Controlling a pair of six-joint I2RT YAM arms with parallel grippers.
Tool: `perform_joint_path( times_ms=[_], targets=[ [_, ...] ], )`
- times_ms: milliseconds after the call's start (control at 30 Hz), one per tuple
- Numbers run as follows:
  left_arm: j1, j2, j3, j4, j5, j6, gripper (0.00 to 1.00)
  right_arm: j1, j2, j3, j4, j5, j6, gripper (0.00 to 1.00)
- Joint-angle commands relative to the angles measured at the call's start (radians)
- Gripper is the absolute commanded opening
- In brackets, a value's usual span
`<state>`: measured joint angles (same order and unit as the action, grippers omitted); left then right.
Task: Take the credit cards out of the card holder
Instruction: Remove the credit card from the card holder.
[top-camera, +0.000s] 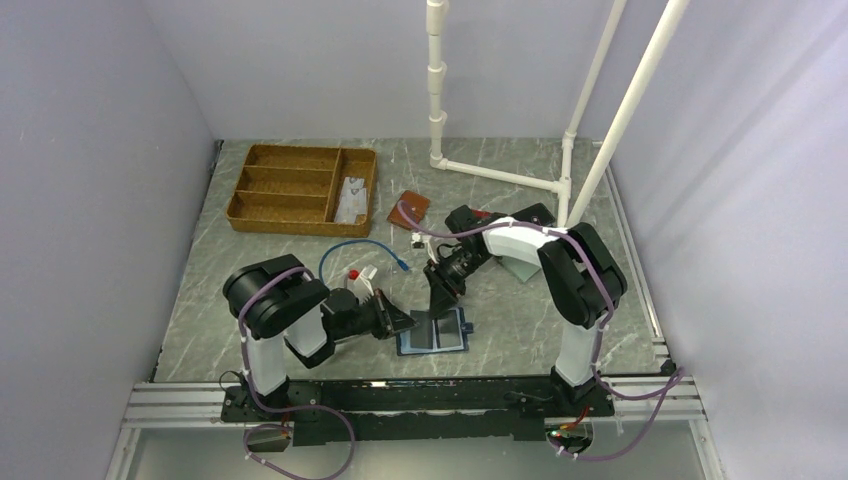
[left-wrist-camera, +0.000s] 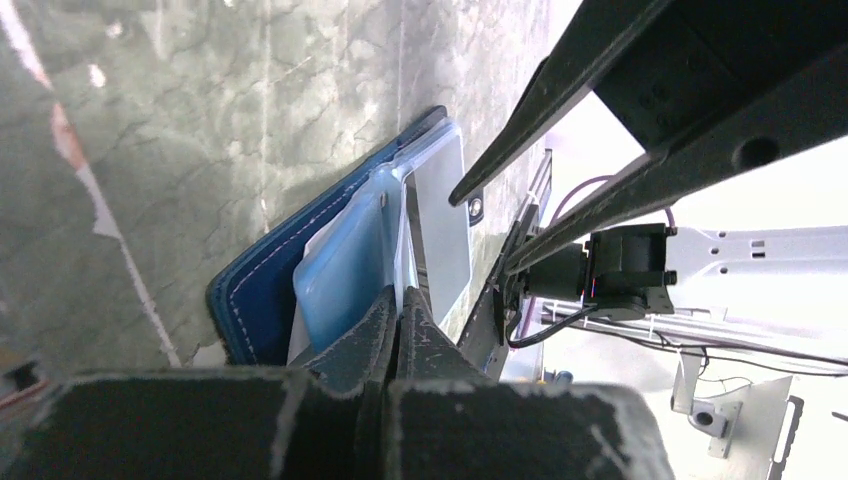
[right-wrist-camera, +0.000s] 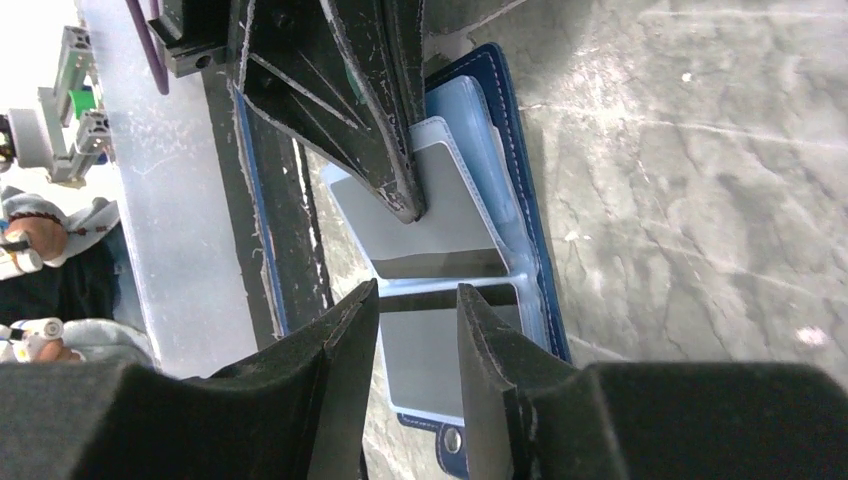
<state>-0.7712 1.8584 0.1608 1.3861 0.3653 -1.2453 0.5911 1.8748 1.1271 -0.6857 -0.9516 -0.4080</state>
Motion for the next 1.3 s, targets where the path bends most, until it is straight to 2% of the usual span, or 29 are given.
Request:
perform_joint_path(
  times_ms=[0, 233, 400, 667, 867, 1167, 1267],
  targets=[
    [0.003, 0.036, 0.024, 0.167, 0.06, 0.051, 0.0, -0.028, -0.048, 0.028, -0.045, -0.071, -0.061, 0.38],
    [0.004, -0.061, 0.014, 0.158, 0.051, 0.115, 0.0, -0.035, -0.049, 0.022, -0.025, -0.047, -0.034, 0.38],
    [0.003, -0.132, 0.018, 0.07, 0.038, 0.139, 0.0, -0.047, -0.053, 0.018, -0.01, -0.025, -0.013, 0.38],
    [0.003, -0.136, -0.006, 0.132, 0.01, 0.136, 0.0, -0.053, -0.053, 0.017, -0.009, -0.037, -0.009, 0.43],
    [0.003, -0.13, 0.0, 0.164, 0.014, 0.135, 0.0, -0.053, -0.045, 0.013, -0.016, -0.126, -0.017, 0.45],
    [0.004, -0.159, 0.01, 0.147, 0.02, 0.136, 0.0, -0.05, -0.03, 0.003, 0.001, -0.177, 0.007, 0.42],
    [0.003, -0.162, 0.01, 0.143, 0.018, 0.135, 0.0, -0.046, -0.026, 0.0, 0.006, -0.183, 0.012, 0.35]
  ],
)
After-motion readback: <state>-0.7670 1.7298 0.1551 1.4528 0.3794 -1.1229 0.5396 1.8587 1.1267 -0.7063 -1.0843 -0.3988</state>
